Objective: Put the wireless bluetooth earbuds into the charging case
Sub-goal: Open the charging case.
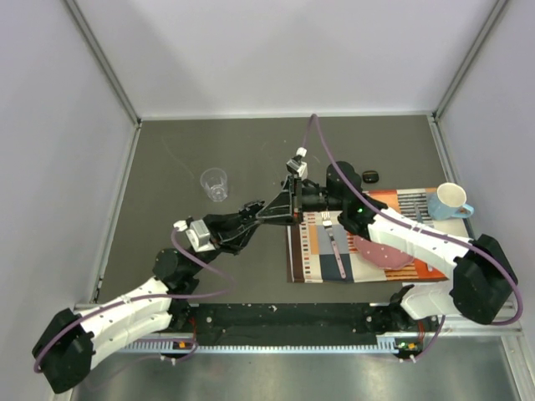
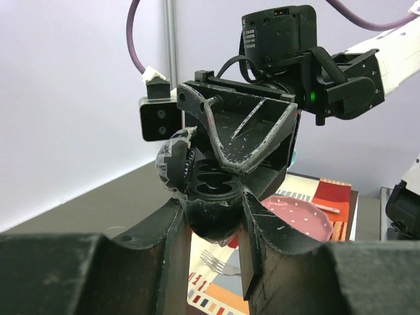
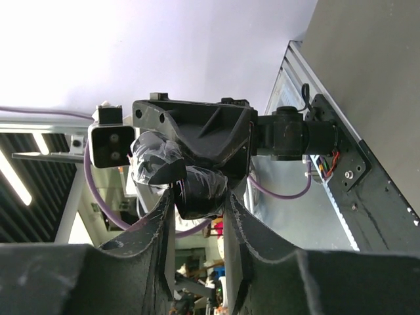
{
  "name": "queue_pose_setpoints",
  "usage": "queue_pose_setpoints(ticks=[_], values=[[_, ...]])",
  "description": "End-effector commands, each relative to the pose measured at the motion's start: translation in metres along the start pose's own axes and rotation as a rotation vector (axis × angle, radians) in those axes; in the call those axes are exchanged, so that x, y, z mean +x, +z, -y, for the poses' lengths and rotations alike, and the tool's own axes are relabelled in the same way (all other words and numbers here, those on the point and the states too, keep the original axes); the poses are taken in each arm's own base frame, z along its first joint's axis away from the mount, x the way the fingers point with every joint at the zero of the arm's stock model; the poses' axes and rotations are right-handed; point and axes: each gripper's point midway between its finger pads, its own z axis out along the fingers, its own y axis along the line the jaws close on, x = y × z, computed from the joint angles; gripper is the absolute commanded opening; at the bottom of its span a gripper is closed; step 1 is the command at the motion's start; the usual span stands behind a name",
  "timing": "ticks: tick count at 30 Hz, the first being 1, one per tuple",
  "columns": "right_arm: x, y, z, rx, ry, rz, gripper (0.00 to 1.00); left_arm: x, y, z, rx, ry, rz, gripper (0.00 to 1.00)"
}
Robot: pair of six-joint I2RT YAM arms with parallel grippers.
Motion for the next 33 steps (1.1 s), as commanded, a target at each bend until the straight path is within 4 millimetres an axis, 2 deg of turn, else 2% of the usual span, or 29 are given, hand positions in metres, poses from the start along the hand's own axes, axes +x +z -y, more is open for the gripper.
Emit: queue_pose_setpoints(ticks=[1,4,27,32,33], values=[[-0.006,0.002,-0.007,-0.028,-0.06,0.027,0.19,-0.026,0.011,0.008,0.044,0.007,0.075,0.0],[-0.007,0.003,-0.004,-0.009,-0.067,0.036,0.13,-0.024,0.011,0.008,0.046,0.0,0.066,0.0],[-0.013,0.0,0.01,0.088,-0.084,0.077,0.08,-0.026,0.01,0.005,0.022,-0.022,0.075,0.02],[-0.012,0.0,0.015,0.102,-0.078,0.074,0.08,-0.026,0.01,0.006,0.025,-0.027,0.075,0.0],[-0.013,0.0,0.015,0.103,-0.082,0.075,0.11,-0.027,0.01,0.005,0.017,-0.027,0.079,0.0]])
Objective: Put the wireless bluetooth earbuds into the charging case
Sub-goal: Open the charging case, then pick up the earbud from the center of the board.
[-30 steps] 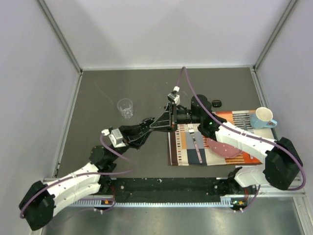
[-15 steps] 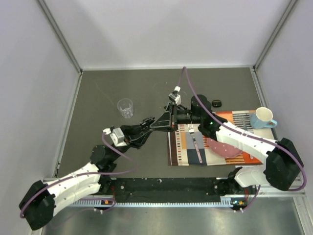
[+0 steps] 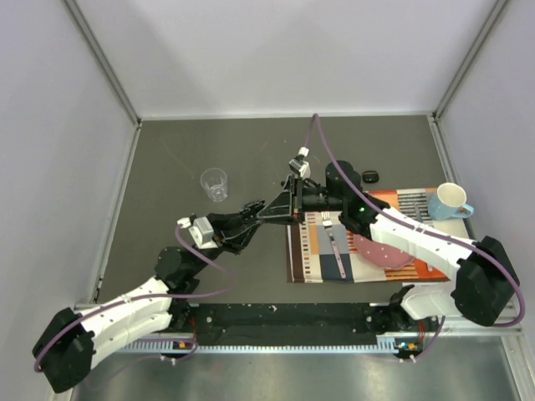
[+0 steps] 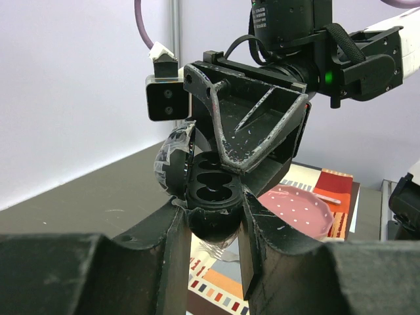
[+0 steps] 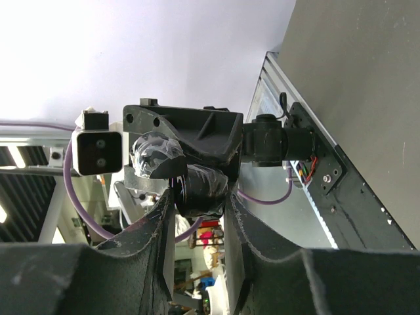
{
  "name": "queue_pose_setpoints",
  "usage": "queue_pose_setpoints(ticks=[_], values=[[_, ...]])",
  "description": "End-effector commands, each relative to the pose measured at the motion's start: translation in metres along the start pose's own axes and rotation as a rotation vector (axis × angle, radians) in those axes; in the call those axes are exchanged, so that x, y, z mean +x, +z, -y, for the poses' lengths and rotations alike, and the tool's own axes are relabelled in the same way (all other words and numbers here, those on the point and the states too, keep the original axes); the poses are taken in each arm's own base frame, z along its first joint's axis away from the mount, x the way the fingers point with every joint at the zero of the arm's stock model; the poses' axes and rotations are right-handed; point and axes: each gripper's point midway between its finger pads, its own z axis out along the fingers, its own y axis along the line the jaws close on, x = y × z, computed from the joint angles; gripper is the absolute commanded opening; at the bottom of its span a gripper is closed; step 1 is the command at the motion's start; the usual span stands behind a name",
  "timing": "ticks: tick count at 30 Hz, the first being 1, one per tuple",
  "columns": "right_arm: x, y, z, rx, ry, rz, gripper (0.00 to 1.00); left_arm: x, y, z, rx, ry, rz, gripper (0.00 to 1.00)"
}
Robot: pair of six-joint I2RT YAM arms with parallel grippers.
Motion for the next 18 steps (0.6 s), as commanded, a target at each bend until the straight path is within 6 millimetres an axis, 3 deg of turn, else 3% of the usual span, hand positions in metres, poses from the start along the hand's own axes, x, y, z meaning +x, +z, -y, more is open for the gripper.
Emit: queue_pose_setpoints(ticks=[1,6,10,14,18], values=[[-0.005,0.002,0.005,0.039,-0.053,0.032,0.16,-0.036,0.008,0.009,0.037,-0.009,0.118,0.0],[-0.006,0.0,0.003,0.034,-0.075,0.043,0.54,-0.036,0.001,0.001,-0.014,-0.016,0.138,0.0],[-0.01,-0.006,-0.004,0.032,-0.106,0.068,0.77,-0.031,-0.01,-0.005,-0.058,-0.017,0.138,0.0],[-0.013,-0.019,-0.021,0.022,-0.177,0.102,0.86,-0.026,-0.02,-0.011,-0.102,-0.014,0.133,0.0],[-0.03,-0.04,-0.016,0.081,-0.245,0.198,0.86,-0.024,-0.031,-0.016,-0.137,-0.009,0.133,0.0]])
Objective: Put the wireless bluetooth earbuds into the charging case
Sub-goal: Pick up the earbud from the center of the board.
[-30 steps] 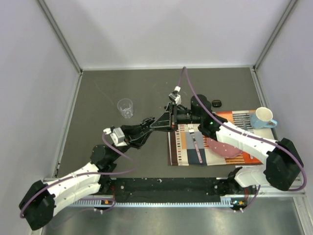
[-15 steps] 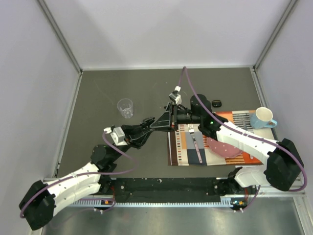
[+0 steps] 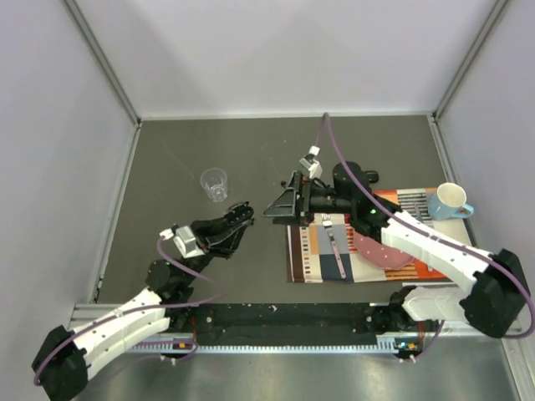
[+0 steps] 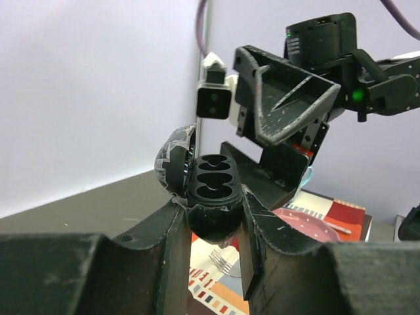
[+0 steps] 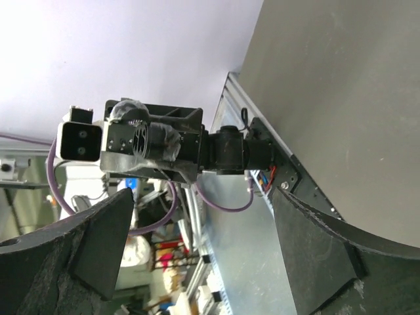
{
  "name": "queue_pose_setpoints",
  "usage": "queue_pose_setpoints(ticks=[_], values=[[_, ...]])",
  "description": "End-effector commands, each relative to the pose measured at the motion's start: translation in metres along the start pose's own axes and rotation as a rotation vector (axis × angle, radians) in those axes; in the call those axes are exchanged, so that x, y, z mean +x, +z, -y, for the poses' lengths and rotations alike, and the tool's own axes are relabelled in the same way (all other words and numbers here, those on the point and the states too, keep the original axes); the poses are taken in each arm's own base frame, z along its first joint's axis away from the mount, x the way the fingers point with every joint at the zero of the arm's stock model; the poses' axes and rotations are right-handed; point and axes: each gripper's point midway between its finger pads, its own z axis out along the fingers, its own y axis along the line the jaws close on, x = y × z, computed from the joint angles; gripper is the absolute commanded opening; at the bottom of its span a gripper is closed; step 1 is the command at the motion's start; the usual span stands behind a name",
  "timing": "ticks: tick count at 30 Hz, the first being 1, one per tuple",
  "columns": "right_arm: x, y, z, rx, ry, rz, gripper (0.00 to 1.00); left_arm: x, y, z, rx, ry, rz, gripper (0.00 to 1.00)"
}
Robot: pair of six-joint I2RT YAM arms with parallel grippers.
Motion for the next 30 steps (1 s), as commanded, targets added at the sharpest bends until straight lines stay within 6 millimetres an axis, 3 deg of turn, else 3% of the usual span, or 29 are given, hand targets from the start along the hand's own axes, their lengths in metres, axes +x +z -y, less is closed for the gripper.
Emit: queue_pose_setpoints(ticks=[1,7,12,13,16,23,30], values=[[-0.034,-0.032,-0.021,0.007,-0.15,0.162,0.86,-0.005,-0.01,-0.008,-0.057,0.006,0.027,0.0],[-0.058,-0.052,0.045,0.176,-0.101,0.219,0.71,-0.012,-0.018,-0.007,-0.054,0.019,0.038,0.0],[-0.064,-0.037,0.086,0.279,-0.175,0.103,0.57,-0.013,-0.019,0.004,0.0,0.01,0.026,0.0],[-0.064,-0.03,0.106,0.316,-0.152,0.069,0.56,-0.013,-0.019,0.005,0.008,0.009,0.025,0.0],[-0.067,-0.017,0.138,0.387,-0.152,0.008,0.46,-0.017,-0.018,0.012,0.043,0.003,0.03,0.0],[-0.071,0.01,0.17,0.424,-0.149,-0.083,0.44,-0.024,-0.015,0.019,0.079,-0.002,0.031,0.0],[-0.082,0.033,0.187,0.488,-0.142,-0.078,0.4,-0.032,-0.015,0.019,0.073,0.012,0.043,0.0]])
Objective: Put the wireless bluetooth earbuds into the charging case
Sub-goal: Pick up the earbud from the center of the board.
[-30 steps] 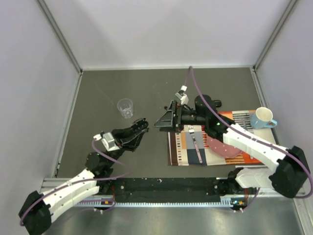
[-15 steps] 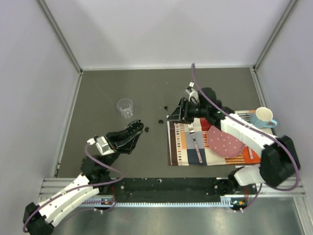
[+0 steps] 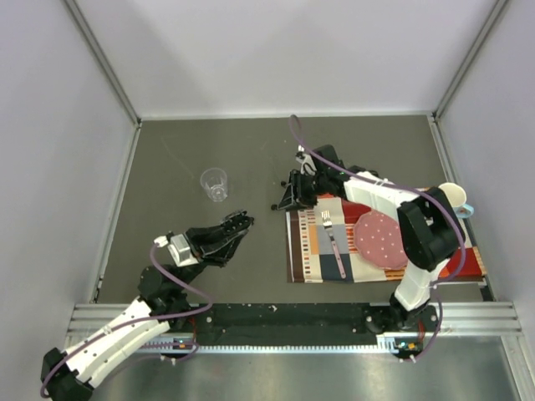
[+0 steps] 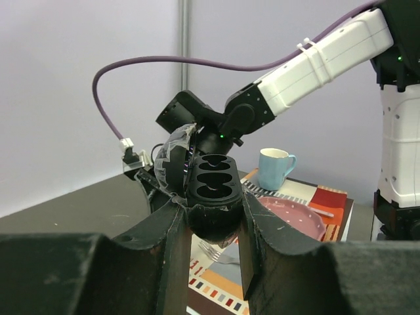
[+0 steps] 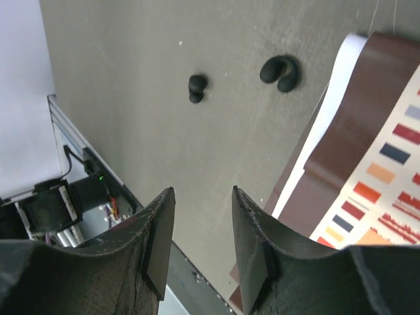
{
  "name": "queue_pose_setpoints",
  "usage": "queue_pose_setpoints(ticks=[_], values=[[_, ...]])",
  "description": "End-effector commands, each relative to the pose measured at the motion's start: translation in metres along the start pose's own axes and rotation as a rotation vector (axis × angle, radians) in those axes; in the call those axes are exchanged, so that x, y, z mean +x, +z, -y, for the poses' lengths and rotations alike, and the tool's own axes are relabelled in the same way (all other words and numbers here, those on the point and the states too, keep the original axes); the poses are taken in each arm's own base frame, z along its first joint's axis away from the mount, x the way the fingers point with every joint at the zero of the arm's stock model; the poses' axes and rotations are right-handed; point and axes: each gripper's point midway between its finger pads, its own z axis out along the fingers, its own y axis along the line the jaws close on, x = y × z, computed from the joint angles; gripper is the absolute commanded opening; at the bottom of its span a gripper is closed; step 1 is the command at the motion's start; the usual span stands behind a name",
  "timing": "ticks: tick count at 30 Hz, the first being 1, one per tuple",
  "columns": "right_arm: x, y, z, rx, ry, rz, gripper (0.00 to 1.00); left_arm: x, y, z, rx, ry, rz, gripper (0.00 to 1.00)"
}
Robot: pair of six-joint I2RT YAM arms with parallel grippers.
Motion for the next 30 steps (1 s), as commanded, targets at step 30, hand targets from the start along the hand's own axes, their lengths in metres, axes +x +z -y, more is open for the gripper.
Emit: queue_pose_setpoints(ticks=[30], values=[[-0.052,0.074,0.049,0.222,-0.157,-0.046,0.37,-0.022,0.002,0.004,0.008,-0.008,0.048,0.0]])
